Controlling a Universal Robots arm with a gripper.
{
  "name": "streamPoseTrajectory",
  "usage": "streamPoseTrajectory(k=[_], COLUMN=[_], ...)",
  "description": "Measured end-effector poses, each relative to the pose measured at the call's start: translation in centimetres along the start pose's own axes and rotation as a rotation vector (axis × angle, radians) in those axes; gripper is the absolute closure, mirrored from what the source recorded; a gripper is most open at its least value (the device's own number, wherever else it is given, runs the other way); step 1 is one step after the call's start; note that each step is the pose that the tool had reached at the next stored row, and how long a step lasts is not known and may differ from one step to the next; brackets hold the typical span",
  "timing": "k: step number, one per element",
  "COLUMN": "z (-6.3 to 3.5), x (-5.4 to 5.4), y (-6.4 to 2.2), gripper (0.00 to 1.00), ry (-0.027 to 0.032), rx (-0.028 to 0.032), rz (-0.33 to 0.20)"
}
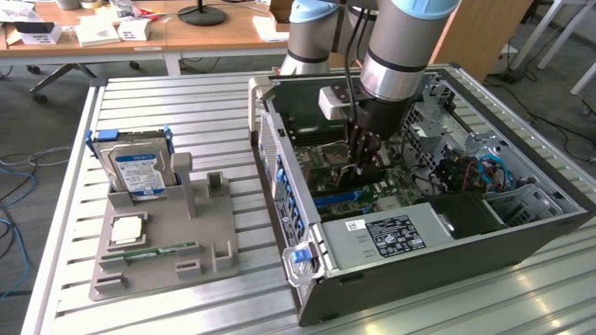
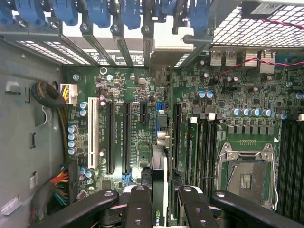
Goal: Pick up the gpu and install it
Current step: 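Insert the gpu into the slot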
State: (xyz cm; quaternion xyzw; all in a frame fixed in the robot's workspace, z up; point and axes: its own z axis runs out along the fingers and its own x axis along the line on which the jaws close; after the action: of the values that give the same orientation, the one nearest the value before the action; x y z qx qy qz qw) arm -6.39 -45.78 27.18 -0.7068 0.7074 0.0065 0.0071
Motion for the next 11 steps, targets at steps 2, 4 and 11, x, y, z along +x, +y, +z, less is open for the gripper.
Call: streamPoseTrajectory(k=[2, 4, 11], z=[0.0, 0.0, 0.0], x=[0.0, 0.0, 0.0], y=[0.1, 0.18, 0.54], gripper=[0.74, 0.74, 0.74], ry=[-0.0001, 0.0, 0.0], rx=[0.0002, 0.0003, 0.0007], rz=[0.0, 0.0, 0.0])
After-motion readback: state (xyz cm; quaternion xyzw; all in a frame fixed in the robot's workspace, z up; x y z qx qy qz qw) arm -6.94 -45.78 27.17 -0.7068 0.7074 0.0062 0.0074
